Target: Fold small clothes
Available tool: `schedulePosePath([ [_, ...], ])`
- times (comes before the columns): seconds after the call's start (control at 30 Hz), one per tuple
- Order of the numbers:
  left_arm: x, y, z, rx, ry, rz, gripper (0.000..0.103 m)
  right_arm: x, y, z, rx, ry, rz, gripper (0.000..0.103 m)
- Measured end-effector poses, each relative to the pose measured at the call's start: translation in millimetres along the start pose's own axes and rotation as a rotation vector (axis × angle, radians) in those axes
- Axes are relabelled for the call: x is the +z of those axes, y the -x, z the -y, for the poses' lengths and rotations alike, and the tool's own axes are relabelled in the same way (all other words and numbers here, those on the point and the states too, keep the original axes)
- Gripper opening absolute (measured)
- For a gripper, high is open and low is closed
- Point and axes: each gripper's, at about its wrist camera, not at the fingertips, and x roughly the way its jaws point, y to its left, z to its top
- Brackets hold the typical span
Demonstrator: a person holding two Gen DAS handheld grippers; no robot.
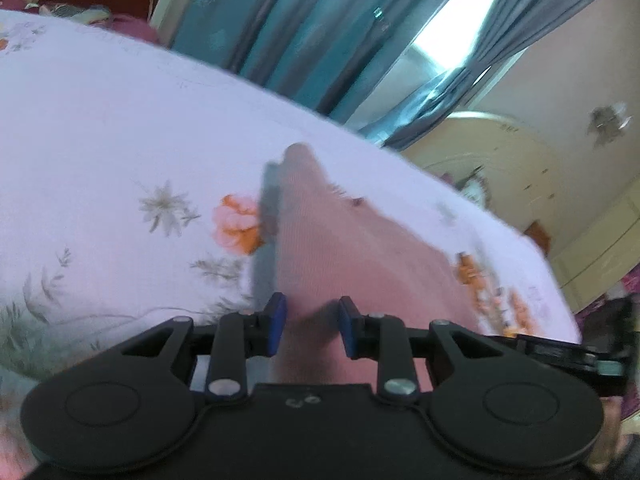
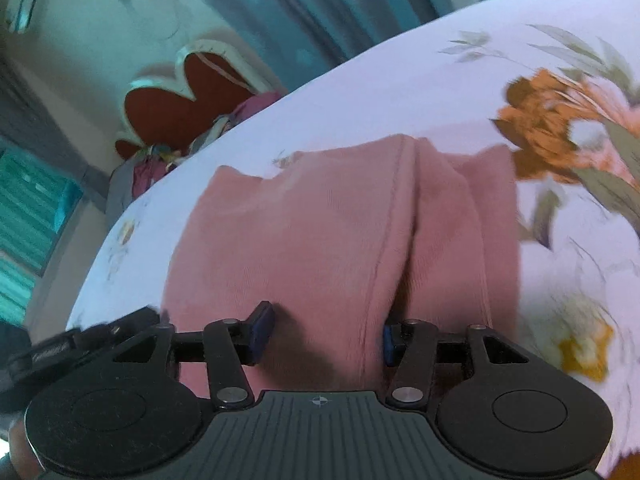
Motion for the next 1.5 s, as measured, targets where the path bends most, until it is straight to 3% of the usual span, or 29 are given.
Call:
schedulePosePath([
  [0.07,0.9,-14.2,-5.2,-0.007,0.009,-0.043,0.031,0.5,-0.3,-11.5,-0.080,0.103,-0.002,0.018],
  [0.1,0.9,-14.2,-2.9,-0.011,-0.012,-0.032,0.031,1.2,3.5,-14.6,-0.096,0.122,0.015,0.009],
  [0.27,-8.6,-8.1,25.7,-0.088,-0.143,0.000,0.031,-9.6,72.3,-24.2,-0.158,0.214,0.182,0.008],
  [0.33,-15.9,-21.2,35.7,-0.039,-0.195,-0.048,0.031,-24.5,63.8,-3.2,-0.215,0.192,0.124,0.008],
  [0.37,-17.2,-23.7,38.0,-0.019,-0.202,-0.043,0.033,-29.1,49.3,13.6,-0.207,0.147,0.053,0.008],
  [0.4,-16.0,-24.1,39.5,-0.013,-0.198,-0.044,0.033,-33.4,44.7,23.2,-0.181,0.108,0.047,0.008],
  [0.53,-10.9,-21.0,43.5,-0.008,-0.234,-0.069,0.032,-31.7,52.9,33.6,-0.150,0.040,0.090,0.010],
  [0.63,-5.9,-12.6,49.6,-0.033,-0.252,-0.036,0.031,-20.9,55.8,31.9,-0.136,0.025,0.131,0.010],
  [0.73,-6.2,-30.8,53.5,0.020,-0.274,-0.093,0.034,-17.1,51.0,35.9,-0.167,0.037,0.116,0.010],
  [0.83,-5.6,-37.1,57.2,0.035,-0.293,-0.085,0.035,-11.3,42.5,38.9,-0.164,0.007,0.102,0.009],
  [0.97,-9.1,-15.5,55.0,-0.012,-0.281,-0.062,0.033,-12.8,66.4,38.3,-0.173,-0.034,0.132,0.015],
  [1.0,-13.8,-5.6,53.3,-0.031,-0.277,-0.045,0.033,-17.2,78.5,36.4,-0.173,-0.036,0.148,0.021],
  [1.1,-27.9,15.6,51.0,-0.055,-0.273,-0.027,0.033,-35.4,101.7,28.5,-0.142,-0.018,0.130,0.021],
  [1.3,-48.4,17.8,51.8,-0.008,-0.275,-0.023,0.033,-71.1,99.3,17.9,-0.144,0.008,0.009,0.022],
  [1.4,-45.9,18.7,58.9,-0.008,-0.290,-0.014,0.033,-70.5,98.6,12.4,-0.165,0.051,0.026,0.009],
  [1.5,-54.8,15.6,70.9,0.017,-0.353,-0.046,0.033,-69.6,109.3,4.9,-0.221,0.104,0.080,0.009],
])
